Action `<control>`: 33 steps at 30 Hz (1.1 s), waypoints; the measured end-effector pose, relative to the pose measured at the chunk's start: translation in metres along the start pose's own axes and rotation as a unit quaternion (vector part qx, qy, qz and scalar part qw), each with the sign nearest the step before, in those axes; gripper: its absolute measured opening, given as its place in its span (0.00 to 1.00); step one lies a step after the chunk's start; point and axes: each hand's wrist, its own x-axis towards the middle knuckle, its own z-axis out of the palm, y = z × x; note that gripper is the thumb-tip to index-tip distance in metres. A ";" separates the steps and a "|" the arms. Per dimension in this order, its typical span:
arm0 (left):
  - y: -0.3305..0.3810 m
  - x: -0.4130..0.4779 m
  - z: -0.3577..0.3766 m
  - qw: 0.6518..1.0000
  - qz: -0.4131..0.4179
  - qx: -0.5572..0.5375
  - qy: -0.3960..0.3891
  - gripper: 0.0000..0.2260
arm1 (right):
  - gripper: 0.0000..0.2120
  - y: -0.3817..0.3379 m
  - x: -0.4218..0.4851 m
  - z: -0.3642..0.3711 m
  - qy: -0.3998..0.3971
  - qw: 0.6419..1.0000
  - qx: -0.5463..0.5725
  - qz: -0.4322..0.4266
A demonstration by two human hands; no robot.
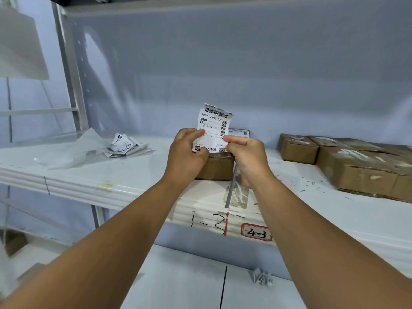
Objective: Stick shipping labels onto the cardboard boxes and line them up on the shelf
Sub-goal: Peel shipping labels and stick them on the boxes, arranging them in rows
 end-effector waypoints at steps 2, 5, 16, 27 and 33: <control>0.000 0.000 0.000 1.000 0.006 0.007 -0.004 0.19 | 0.13 0.003 0.002 0.000 0.005 1.000 -0.017 -0.004; -0.001 0.000 0.000 1.000 0.018 0.017 -0.009 0.20 | 0.13 0.006 0.005 0.000 0.012 0.999 -0.043 -0.014; -0.003 -0.001 0.002 0.998 0.042 0.051 -0.010 0.20 | 0.15 0.009 0.006 -0.001 0.018 0.991 -0.125 -0.055; -0.005 -0.001 0.003 0.997 0.049 0.053 -0.014 0.20 | 0.14 0.011 0.006 0.001 0.023 0.991 -0.121 -0.043; -0.004 -0.003 0.003 0.998 0.040 0.051 -0.024 0.19 | 0.15 0.007 0.003 -0.001 0.022 0.982 -0.175 -0.070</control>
